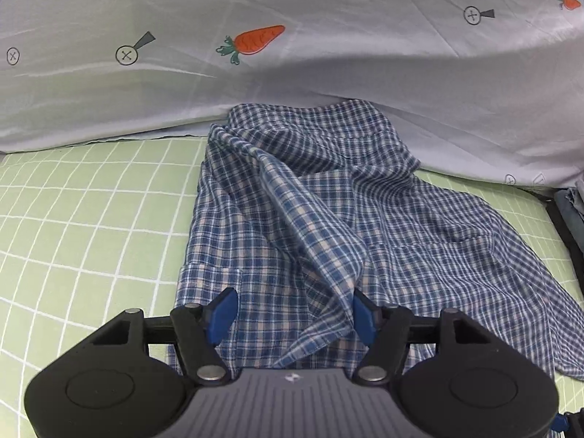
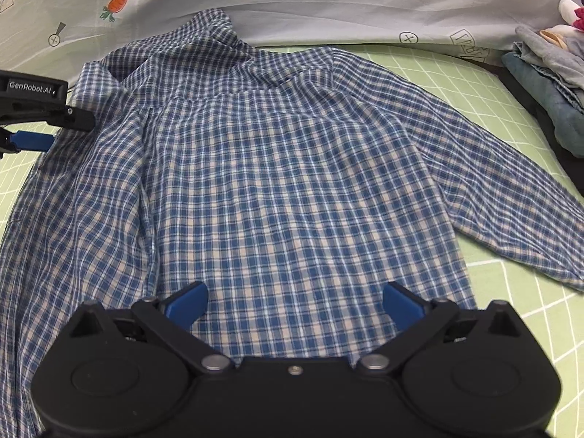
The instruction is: Fold clothes
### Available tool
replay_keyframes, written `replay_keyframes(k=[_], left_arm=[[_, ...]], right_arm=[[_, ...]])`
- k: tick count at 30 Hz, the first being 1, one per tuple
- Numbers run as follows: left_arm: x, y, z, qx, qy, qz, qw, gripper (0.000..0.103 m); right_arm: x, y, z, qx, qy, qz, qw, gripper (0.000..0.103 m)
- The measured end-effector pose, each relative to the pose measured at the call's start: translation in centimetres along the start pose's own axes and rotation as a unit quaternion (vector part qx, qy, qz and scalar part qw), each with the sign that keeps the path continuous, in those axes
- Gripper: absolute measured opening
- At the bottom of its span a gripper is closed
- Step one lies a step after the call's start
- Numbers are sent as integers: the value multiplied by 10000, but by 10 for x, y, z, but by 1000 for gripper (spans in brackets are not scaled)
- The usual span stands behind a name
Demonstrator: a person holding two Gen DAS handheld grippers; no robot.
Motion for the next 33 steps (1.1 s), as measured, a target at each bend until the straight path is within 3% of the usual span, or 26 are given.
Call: replay_keyframes(k=[4,11,24,33], left_arm=[[-17,19,-11,-233,-192,25,9995,66],[-22,38,-14,-544,196,-11,9983,66],[-5,-32,-12,-538,296,102,9981,71],[39,-57,-1,-653,783,-289,9944,74]], right_arm=[[-2,3,14,142,202,-153,9996,103],[-2,-1,43,464,569,-180,9971,103],[12,-10,120,1221,1025,-134,9871,103],[37,-3,185,1750,1388,-219,9745,103]])
Point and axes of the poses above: each gripper's, at about its wrist camera, not at the fingertips, and y roughly the way its jaws point, z to its right, x to its underside, the point moved 1 cm from there along y, roughly the way its jaws point, and after that the axes turned 14 degrees about -y, right-handed, at the moved point
